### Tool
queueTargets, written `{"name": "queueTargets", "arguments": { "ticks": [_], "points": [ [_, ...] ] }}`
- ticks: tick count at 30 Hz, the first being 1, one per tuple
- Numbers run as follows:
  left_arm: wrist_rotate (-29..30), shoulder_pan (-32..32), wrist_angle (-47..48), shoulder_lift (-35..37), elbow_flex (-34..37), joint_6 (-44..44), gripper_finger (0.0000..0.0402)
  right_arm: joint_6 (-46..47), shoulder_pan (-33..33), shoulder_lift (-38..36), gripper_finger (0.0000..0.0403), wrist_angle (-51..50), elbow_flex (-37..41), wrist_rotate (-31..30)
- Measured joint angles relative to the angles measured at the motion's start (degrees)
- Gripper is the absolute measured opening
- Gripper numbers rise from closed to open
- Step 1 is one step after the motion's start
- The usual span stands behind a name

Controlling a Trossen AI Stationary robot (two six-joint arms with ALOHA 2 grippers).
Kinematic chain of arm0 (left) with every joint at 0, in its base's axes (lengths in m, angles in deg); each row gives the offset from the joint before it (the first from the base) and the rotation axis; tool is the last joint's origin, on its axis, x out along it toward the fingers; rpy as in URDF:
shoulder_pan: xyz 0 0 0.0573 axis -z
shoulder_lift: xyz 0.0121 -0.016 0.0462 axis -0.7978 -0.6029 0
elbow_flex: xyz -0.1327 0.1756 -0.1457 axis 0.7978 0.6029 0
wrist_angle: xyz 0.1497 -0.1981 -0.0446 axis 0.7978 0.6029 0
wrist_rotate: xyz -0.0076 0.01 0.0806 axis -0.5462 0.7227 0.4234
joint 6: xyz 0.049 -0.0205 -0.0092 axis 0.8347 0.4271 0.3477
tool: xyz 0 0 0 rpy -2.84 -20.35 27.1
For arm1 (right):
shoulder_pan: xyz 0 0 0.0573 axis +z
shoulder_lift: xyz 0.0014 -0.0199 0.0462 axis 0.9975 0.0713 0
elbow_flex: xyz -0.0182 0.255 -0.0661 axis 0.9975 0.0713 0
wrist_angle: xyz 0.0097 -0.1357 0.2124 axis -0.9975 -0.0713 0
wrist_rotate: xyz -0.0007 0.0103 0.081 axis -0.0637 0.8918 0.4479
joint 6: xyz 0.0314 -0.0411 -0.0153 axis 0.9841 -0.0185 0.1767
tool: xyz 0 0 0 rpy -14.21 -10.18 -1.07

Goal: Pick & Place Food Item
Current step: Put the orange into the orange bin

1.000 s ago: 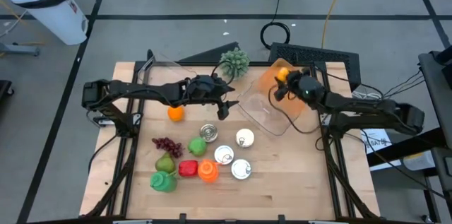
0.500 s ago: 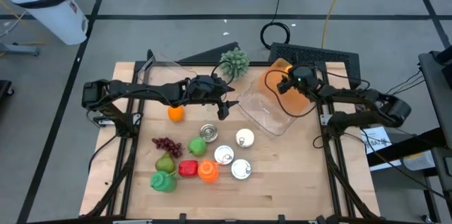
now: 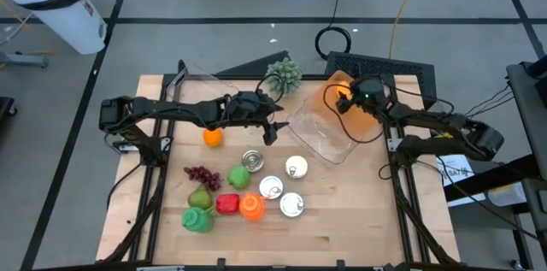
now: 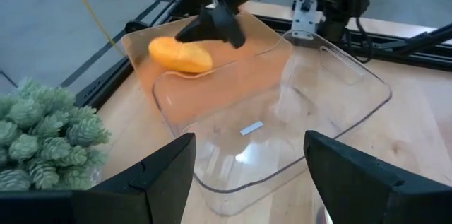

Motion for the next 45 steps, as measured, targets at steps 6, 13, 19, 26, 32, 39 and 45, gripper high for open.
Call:
{"name": "queueTargets", "arguments": {
  "ticks": [6, 13, 19, 26, 32, 39, 45],
  "points": [
    [1.2, 0.0, 4.8, 1.1, -0.1, -1.5, 0.0278, 0.0, 2.4, -8.1, 0.0304, -2.4, 0.0, 6.0],
    [0.9, 0.1, 10.8, 1.3, -0.1, -6.8, 0.0278, 0.4, 5.9, -15.5, 0.0304, -2.4, 0.0, 15.1],
    [2.6, 0.0, 30.3, 1.6, -0.1, -20.0, 0.0278, 0.4, 7.7, -17.6, 0.0304, -2.3, 0.0, 15.1],
    [8.8, 3.2, 58.5, 1.8, -0.1, -46.6, 0.0278, 0.2, 7.9, -17.6, 0.0304, -1.6, 0.0, 15.0],
    [16.6, 9.1, 73.0, 2.7, -0.1, -68.7, 0.0278, -0.9, 7.9, -17.6, 0.0304, -0.3, 0.0, 15.0],
    [9.5, 13.1, 78.8, 1.9, 0.7, -81.3, 0.0278, -1.3, 7.9, -17.6, 0.0304, 0.7, 0.0, 15.1],
    [2.1, 11.2, 80.5, 2.0, 6.3, -85.5, 0.0279, -1.8, 7.9, -17.6, 0.0304, 0.2, 0.0, 15.1]
  ]
}}
